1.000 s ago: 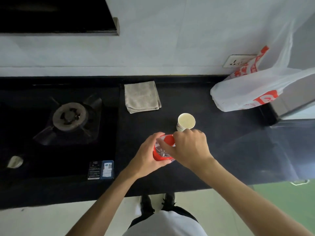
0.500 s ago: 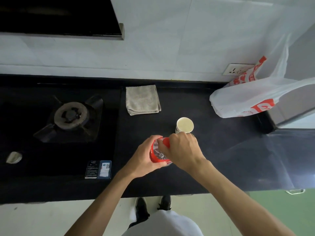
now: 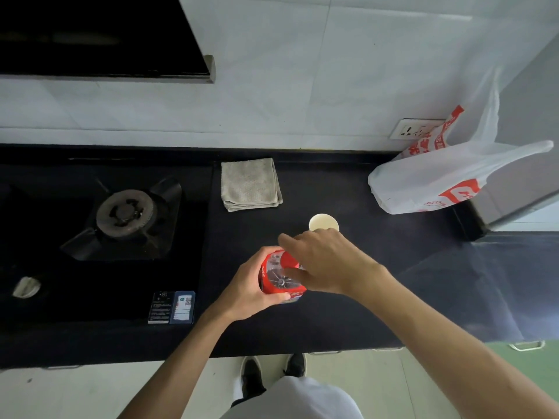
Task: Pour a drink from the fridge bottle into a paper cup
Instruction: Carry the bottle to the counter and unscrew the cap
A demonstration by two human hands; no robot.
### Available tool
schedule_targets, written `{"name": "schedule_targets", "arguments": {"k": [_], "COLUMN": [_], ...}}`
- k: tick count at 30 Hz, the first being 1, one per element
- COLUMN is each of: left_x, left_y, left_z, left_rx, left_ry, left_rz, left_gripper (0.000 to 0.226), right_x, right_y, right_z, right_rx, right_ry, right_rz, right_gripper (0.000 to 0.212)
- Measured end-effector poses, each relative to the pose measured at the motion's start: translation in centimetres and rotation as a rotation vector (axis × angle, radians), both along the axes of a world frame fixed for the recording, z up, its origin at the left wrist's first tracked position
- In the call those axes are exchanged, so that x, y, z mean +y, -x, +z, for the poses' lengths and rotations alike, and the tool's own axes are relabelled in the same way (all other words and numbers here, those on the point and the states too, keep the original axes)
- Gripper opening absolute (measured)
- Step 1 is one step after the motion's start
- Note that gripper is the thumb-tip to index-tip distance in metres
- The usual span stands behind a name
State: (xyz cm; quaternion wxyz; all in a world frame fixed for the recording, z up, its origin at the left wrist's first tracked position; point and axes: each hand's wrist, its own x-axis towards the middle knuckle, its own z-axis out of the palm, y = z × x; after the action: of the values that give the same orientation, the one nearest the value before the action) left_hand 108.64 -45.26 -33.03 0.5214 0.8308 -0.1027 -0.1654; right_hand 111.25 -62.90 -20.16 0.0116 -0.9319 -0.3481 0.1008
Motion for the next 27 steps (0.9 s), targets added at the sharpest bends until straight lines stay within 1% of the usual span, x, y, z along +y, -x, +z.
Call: {"name": "schedule_targets", "arguments": {"k": [2, 4, 5, 7, 8, 10, 11, 13, 14, 15, 17, 19, 21, 23, 25, 27], "left_x": [0.0, -0.1, -0.1, -0.1, 0.0, -0.1, -0.1, -0.1, -0.1, -0.1, 0.0, 0.0, -0.1, -0.1, -0.1, -0.1], "left_y": [0.1, 0.1, 0.1, 0.0, 0.0, 0.1, 0.1, 0.2, 0.2, 0.3, 0.2, 0.2, 0.3, 0.3, 0.3, 0.3], "left_z": [0.0, -0.1, -0.1, -0.1, -0.1, 0.1, 0.2, 0.3, 0.4, 0.3, 0.2, 0.2, 0.3, 0.1, 0.0, 0.1], "left_rx": [-0.003, 0.008, 0.016, 0.031, 0.04, 0.05, 0.052, 0.058, 0.062, 0.062, 0.048, 0.039, 0.035, 0.038, 0.047, 0.055], "left_ry": [-0.004, -0.008, -0.009, -0.011, -0.009, -0.003, 0.001, 0.005, 0.011, 0.014, 0.008, 0.013, 0.017, 0.011, 0.0, 0.01], "left_rz": [0.006, 0.007, 0.007, 0.009, 0.012, 0.019, 0.017, 0.015, 0.016, 0.017, 0.014, 0.009, 0.012, 0.012, 0.016, 0.017], "left_gripper": [0.08, 0.08, 0.081, 0.082, 0.081, 0.078, 0.077, 0.078, 0.078, 0.078, 0.081, 0.081, 0.08, 0.08, 0.082, 0.082], "right_x": [0.7, 1.1, 1.0, 0.4, 0.1, -0.6, -0.9, -1.2, -1.3, -1.2, -0.7, -0.2, 0.1, 0.1, -0.1, -0.5], "right_y": [0.9, 1.6, 1.6, 1.3, 1.0, 0.6, 0.5, 0.2, 0.3, 0.4, 0.8, 1.1, 1.0, 1.0, 0.9, 0.7], "right_z": [-1.1, -2.1, -2.4, -2.3, -2.1, -1.9, -1.8, -1.6, -1.5, -1.4, -1.5, -1.9, -2.4, -2.5, -1.8, -1.1], "right_rx": [-0.104, -0.158, -0.164, -0.141, -0.138, -0.127, -0.112, -0.103, -0.12, -0.149, -0.202, -0.246, -0.272, -0.258, -0.212, -0.173], "right_ry": [-0.026, -0.077, -0.118, -0.147, -0.14, -0.106, -0.082, -0.065, -0.076, -0.102, -0.17, -0.218, -0.255, -0.259, -0.196, -0.124], "right_rz": [-0.091, -0.129, -0.116, -0.024, 0.041, 0.147, 0.177, 0.208, 0.213, 0.199, 0.096, -0.05, -0.11, -0.048, 0.05, 0.135], "right_gripper": [0.034, 0.029, 0.026, 0.024, 0.029, 0.045, 0.052, 0.058, 0.056, 0.05, 0.033, 0.031, 0.03, 0.027, 0.025, 0.036]}}
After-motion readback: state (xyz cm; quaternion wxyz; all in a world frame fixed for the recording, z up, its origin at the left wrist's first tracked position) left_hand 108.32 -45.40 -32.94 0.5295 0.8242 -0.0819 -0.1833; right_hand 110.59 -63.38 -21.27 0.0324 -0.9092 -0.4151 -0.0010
